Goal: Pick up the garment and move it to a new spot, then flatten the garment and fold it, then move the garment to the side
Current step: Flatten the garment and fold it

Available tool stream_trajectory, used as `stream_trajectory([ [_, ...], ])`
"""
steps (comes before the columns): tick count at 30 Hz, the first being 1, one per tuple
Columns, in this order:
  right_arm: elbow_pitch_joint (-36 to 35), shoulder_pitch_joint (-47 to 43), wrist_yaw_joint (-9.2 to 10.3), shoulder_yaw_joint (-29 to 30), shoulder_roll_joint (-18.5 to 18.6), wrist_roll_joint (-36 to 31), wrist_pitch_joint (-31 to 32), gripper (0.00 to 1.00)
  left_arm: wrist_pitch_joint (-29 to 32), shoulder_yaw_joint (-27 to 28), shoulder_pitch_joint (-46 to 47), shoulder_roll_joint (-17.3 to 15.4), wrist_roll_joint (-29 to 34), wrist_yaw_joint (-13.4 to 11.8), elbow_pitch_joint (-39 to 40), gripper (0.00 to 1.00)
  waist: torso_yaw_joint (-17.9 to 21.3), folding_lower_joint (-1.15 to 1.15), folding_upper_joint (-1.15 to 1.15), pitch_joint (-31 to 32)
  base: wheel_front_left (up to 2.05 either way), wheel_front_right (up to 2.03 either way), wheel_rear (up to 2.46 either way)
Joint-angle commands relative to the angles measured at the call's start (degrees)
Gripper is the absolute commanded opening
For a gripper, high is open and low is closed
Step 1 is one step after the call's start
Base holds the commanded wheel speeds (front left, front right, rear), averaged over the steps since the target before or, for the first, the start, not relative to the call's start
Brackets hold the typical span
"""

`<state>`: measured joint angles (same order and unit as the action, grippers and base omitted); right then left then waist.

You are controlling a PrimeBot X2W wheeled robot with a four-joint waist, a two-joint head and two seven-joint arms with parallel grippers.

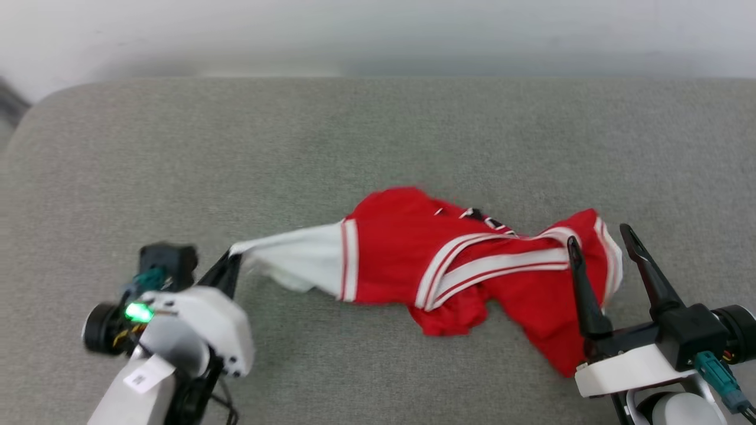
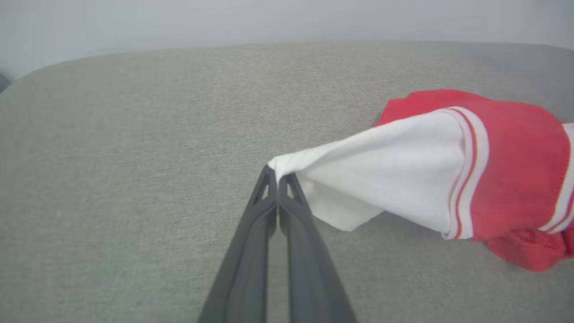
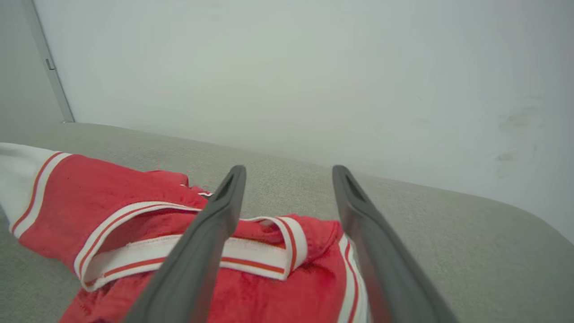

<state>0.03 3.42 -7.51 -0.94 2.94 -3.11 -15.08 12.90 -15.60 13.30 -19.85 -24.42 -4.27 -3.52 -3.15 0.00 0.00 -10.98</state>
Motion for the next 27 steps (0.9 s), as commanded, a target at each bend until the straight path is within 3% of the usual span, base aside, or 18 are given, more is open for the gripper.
stream_trajectory([
  [1, 0.18, -0.7, 0.03, -0.05, -0.11, -0.17, -0.13, 1.0, -0.16, 0.86, -2.42, -0.78, -0.78, -0.43, 0.21, 0.0, -0.92, 0.0, 0.0, 1.02, 0.0, 0.0, 0.0],
  [7, 1.5, -0.68, 0.04, -0.2, -0.1, -0.31, -0.13, 1.0, 0.02, 1.22, -8.44, -2.32, -2.41, 0.33, -1.66, 0.0, -1.27, 0.0, 0.0, 1.76, 0.0, 0.0, 0.0],
  [8, 1.73, -0.59, 0.03, -0.19, -0.1, -0.32, -0.13, 1.0, -0.6, 1.06, -8.81, -2.16, -2.44, 0.56, -2.21, 0.45, -1.27, 0.0, 0.0, 1.82, 0.0, 0.0, 0.0],
  [9, 1.98, -0.55, 0.04, -0.1, -0.1, -0.3, -0.13, 1.0, -1.19, 0.88, -9.09, -2.02, -2.31, 0.73, -2.81, 1.0, -1.26, 0.0, 0.0, 1.9, 0.0, 0.0, 0.0],
  [12, 2.6, -0.75, 0.04, 0.15, -0.11, -0.29, -0.13, 1.0, -4.7, 0.89, -9.0, -0.5, -2.94, 1.44, -3.52, 1.0, -1.25, 0.0, 0.0, 2.27, 0.0, 0.0, 0.0],
  [22, 3.5, -1.15, 0.04, 1.75, -0.1, 0.24, -0.13, 1.0, -24.33, -0.31, -6.48, 0.75, 1.48, 5.59, -1.02, 1.0, -2.18, 0.0, 0.0, 4.84, 0.0, 0.0, 0.0],
  [25, 4.69, -1.19, 0.04, 3.56, -0.08, 0.61, 0.36, 1.0, -27.13, -0.57, -6.79, 1.07, 3.79, 5.68, 0.05, 1.0, -2.27, 0.0, 0.0, 5.49, 0.0, 0.0, 0.0],
  [27, 5.7, -0.78, 0.03, 4.29, -0.11, 2.12, 4.0, 1.0, -27.79, -0.36, -7.45, 1.56, 5.08, 5.38, 0.81, 1.0, -2.37, 0.0, 0.0, 5.77, 0.0, 0.0, 0.0],
])
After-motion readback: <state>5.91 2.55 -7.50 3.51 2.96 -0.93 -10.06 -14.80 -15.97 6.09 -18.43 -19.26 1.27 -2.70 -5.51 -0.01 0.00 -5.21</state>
